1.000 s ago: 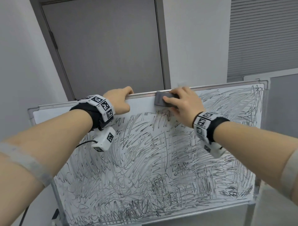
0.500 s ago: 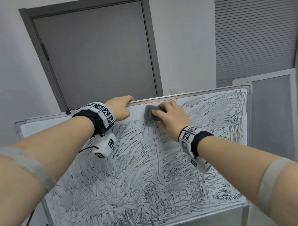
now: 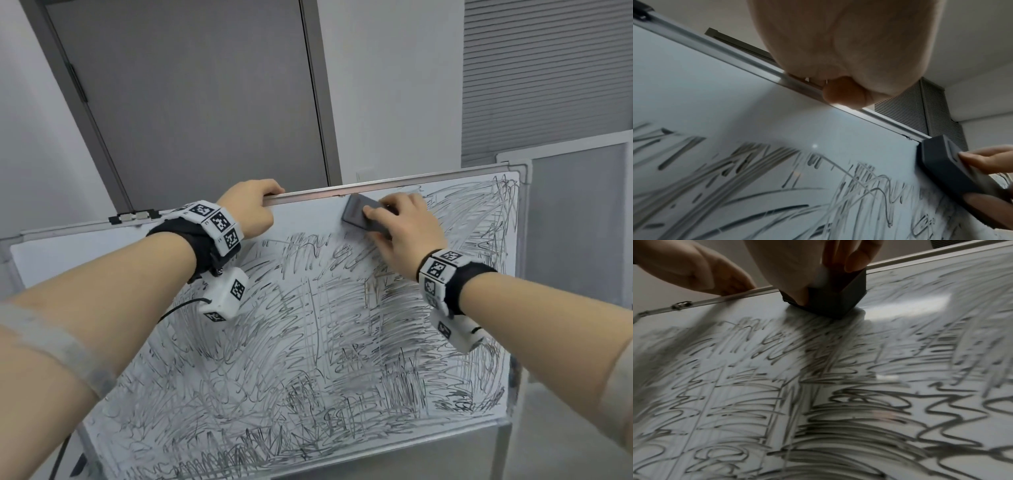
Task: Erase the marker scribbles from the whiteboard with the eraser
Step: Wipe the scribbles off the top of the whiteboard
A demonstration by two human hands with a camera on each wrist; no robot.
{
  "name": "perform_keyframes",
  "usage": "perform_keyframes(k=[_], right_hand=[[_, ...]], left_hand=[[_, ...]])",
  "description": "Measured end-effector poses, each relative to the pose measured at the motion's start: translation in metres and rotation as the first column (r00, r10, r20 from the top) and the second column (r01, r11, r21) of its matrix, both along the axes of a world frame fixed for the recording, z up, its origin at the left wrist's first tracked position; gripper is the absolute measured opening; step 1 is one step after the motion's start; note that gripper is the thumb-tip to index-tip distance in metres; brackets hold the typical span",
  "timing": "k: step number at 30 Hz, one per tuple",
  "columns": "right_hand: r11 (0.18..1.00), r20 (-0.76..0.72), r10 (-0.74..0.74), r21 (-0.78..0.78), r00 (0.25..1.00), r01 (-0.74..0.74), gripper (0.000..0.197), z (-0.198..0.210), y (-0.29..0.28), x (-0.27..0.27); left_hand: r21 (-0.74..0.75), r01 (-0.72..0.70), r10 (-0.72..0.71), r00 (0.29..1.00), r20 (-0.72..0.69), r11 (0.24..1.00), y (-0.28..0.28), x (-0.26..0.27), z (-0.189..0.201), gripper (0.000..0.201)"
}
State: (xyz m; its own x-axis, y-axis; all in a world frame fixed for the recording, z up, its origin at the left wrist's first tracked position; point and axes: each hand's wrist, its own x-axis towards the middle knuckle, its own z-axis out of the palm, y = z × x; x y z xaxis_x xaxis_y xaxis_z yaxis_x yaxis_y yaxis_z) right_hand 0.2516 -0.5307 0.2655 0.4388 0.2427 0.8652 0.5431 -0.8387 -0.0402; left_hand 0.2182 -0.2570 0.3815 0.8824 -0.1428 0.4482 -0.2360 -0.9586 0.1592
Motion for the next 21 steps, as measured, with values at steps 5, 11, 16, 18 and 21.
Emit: perform_keyframes(k=[5, 11, 16, 18, 21], right_hand=[[0.999, 0.057, -0.012, -0.046, 0.998, 0.015, 0.036, 0.006, -0.012, 0.001], [0.989, 0.101, 0.073, -0.134, 0.992, -0.059, 0.033, 0.015, 0.039, -0.008], [0.998, 0.084, 0.028, -0.062, 0.996, -0.023, 0.034, 0.014, 0.026, -0.004], [1.0, 0.069, -0.021, 0.002, 0.997, 0.021, 0.035, 0.01, 0.006, -0.001], [0.993, 0.058, -0.106, 0.057, 0.993, 0.103, 0.035, 0.005, -0.021, 0.004]], left_hand=[[0.006, -0.019, 0.019, 1.0, 0.003, 1.0, -0.005, 0.0, 0.0, 0.054], [0.024, -0.026, 0.025, 1.0, 0.005, 0.999, 0.0, -0.003, -0.002, 0.056], [0.029, -0.021, 0.021, 1.0, 0.004, 0.999, 0.0, -0.001, -0.003, 0.057], [0.025, -0.014, 0.014, 1.0, 0.006, 1.0, 0.0, 0.0, -0.003, 0.055], [0.03, -0.004, 0.004, 1.0, 0.002, 1.0, 0.0, 0.005, -0.003, 0.053]])
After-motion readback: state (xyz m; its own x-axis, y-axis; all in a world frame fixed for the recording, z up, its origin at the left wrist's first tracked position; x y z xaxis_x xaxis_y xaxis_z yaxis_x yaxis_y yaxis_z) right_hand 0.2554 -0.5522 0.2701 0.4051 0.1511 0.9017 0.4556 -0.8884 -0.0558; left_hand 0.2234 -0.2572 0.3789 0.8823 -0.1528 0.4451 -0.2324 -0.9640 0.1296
